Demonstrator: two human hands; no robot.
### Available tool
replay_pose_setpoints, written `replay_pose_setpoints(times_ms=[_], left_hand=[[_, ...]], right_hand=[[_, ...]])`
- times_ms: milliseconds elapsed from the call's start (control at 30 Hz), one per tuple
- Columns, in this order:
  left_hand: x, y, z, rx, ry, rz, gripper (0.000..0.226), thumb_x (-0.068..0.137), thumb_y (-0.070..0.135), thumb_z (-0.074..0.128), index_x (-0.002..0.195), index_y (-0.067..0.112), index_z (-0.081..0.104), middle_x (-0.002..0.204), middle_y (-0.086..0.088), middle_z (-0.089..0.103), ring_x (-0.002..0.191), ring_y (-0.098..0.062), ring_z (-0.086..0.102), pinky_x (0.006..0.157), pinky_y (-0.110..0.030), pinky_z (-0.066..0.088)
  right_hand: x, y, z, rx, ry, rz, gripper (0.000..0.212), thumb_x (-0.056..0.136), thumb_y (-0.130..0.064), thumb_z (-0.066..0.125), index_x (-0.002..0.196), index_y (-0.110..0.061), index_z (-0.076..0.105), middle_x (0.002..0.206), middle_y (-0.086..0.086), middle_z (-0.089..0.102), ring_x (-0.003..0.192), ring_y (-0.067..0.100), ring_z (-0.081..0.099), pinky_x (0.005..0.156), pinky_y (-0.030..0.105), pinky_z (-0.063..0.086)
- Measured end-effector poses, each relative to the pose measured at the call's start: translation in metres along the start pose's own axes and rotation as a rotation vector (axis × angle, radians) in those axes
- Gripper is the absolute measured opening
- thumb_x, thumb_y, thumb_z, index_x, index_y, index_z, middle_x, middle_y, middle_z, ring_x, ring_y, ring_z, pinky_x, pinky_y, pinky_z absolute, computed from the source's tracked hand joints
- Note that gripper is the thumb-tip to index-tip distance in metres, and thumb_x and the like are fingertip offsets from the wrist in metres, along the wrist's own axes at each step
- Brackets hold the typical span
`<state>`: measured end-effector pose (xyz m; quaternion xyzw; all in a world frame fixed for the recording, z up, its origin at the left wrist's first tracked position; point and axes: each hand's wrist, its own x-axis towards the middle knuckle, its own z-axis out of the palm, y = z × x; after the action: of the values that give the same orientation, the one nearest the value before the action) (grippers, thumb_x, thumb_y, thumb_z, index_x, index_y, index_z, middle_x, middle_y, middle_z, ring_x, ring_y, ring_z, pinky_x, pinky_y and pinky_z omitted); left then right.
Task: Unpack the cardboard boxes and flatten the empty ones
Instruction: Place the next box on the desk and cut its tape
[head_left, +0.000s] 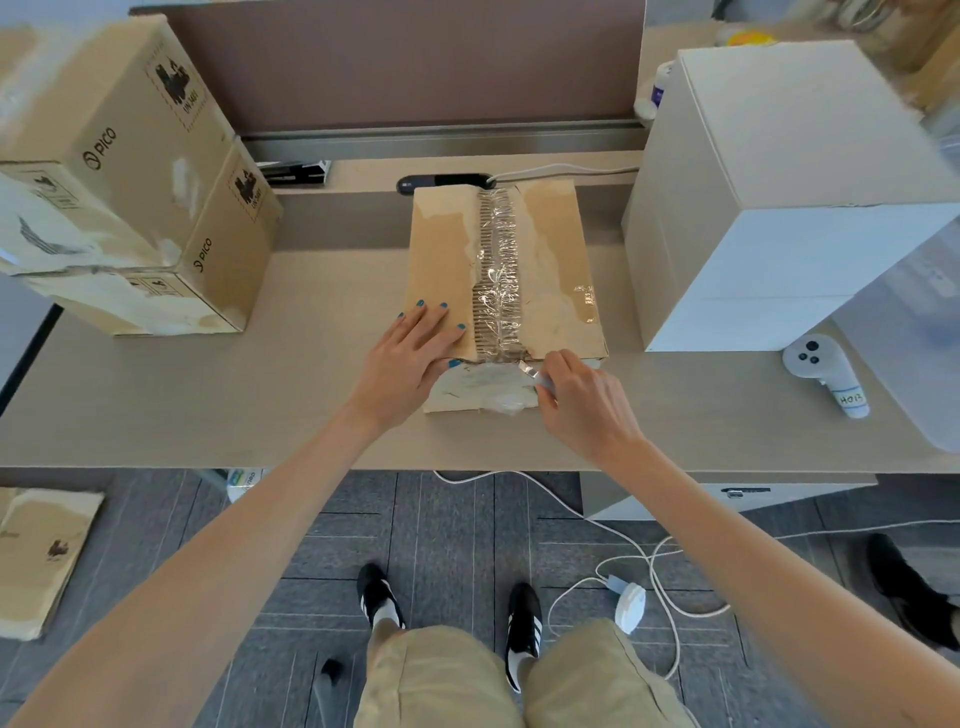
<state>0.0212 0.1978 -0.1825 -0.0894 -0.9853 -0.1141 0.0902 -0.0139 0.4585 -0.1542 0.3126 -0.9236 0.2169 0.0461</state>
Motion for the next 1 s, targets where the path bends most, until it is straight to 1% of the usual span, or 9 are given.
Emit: replay_pose_setpoints(times_ms=[167, 233, 367, 467, 533, 667, 767, 867, 1000], left_hand=[[0.001, 0.007, -0.001, -0.005, -0.061, -0.054, 0.054, 0.099, 0.048, 0.034, 0.143, 0.019, 0.049, 0.158, -0.005, 0.035, 0.149, -0.030, 0.023, 0.121, -0.047, 0.020], [0.005, 0.013, -0.001, -0.007, -0.051, -0.100, 0.055, 0.097, 0.052, 0.033, 0.140, 0.022, 0.050, 0.156, -0.003, 0.036, 0.148, -0.028, 0.024, 0.120, -0.045, 0.018], [0.022, 0.023, -0.005, -0.061, 0.023, -0.193, 0.044, 0.098, 0.045, 0.028, 0.127, 0.024, 0.054, 0.144, -0.001, 0.046, 0.137, -0.025, 0.039, 0.112, -0.044, 0.023], [0.043, 0.017, -0.004, -0.062, 0.050, -0.222, 0.032, 0.098, 0.032, 0.039, 0.124, 0.021, 0.054, 0.142, -0.002, 0.045, 0.133, -0.025, 0.040, 0.110, -0.043, 0.025], [0.059, 0.011, -0.002, -0.052, 0.047, -0.225, 0.033, 0.097, 0.032, 0.042, 0.126, 0.021, 0.053, 0.143, -0.002, 0.044, 0.132, -0.025, 0.040, 0.110, -0.045, 0.026], [0.092, -0.001, 0.006, -0.018, 0.040, -0.206, 0.033, 0.099, 0.034, 0.043, 0.128, 0.022, 0.052, 0.144, -0.002, 0.044, 0.134, -0.025, 0.038, 0.112, -0.048, 0.023], [0.118, -0.013, 0.011, -0.036, 0.058, -0.189, 0.033, 0.097, 0.033, 0.045, 0.127, 0.021, 0.053, 0.143, -0.003, 0.045, 0.135, -0.024, 0.038, 0.112, -0.048, 0.022], [0.145, -0.031, 0.013, -0.060, 0.031, -0.204, 0.037, 0.097, 0.036, 0.044, 0.129, 0.020, 0.051, 0.146, -0.002, 0.043, 0.138, -0.023, 0.035, 0.114, -0.047, 0.021], [0.173, -0.052, 0.016, -0.069, 0.013, -0.224, 0.043, 0.097, 0.041, 0.047, 0.134, 0.018, 0.047, 0.150, -0.002, 0.039, 0.141, -0.023, 0.031, 0.115, -0.052, 0.022]], right_hand=[[0.008, 0.000, -0.009, 0.052, 0.026, -0.009, 0.011, 0.089, -0.011, 0.053, 0.081, -0.009, 0.046, 0.076, 0.005, 0.054, 0.048, 0.025, 0.044, 0.045, 0.030, 0.037], [0.019, 0.003, -0.011, 0.061, 0.034, 0.018, 0.013, 0.092, -0.015, 0.050, 0.081, -0.010, 0.044, 0.078, 0.004, 0.055, 0.052, 0.027, 0.048, 0.047, 0.032, 0.040], [0.052, 0.006, -0.012, 0.027, 0.038, 0.038, 0.012, 0.095, -0.020, 0.050, 0.087, -0.011, 0.047, 0.084, 0.001, 0.057, 0.061, 0.026, 0.051, 0.051, 0.030, 0.038], [0.078, 0.009, -0.009, 0.015, 0.001, 0.072, 0.012, 0.097, -0.023, 0.048, 0.095, -0.012, 0.049, 0.091, 0.001, 0.058, 0.069, 0.028, 0.055, 0.057, 0.030, 0.035], [0.094, 0.013, -0.005, 0.007, -0.026, 0.099, 0.013, 0.098, -0.025, 0.046, 0.098, -0.012, 0.049, 0.095, 0.001, 0.058, 0.072, 0.028, 0.056, 0.059, 0.031, 0.036], [0.126, 0.020, 0.003, -0.014, -0.056, 0.126, 0.013, 0.099, -0.028, 0.044, 0.100, -0.015, 0.048, 0.099, 0.000, 0.058, 0.076, 0.028, 0.057, 0.064, 0.038, 0.048], [0.153, 0.030, 0.011, -0.011, -0.047, 0.141, 0.014, 0.099, -0.028, 0.045, 0.102, -0.015, 0.048, 0.098, 0.001, 0.058, 0.074, 0.028, 0.058, 0.065, 0.039, 0.049], [0.181, 0.037, 0.017, 0.010, -0.051, 0.157, 0.015, 0.098, -0.031, 0.045, 0.101, -0.017, 0.048, 0.097, 0.000, 0.058, 0.074, 0.027, 0.058, 0.068, 0.042, 0.050], [0.214, 0.047, 0.022, -0.006, -0.030, 0.170, 0.016, 0.099, -0.033, 0.042, 0.102, -0.018, 0.048, 0.101, -0.001, 0.056, 0.074, 0.026, 0.058, 0.064, 0.038, 0.047]])
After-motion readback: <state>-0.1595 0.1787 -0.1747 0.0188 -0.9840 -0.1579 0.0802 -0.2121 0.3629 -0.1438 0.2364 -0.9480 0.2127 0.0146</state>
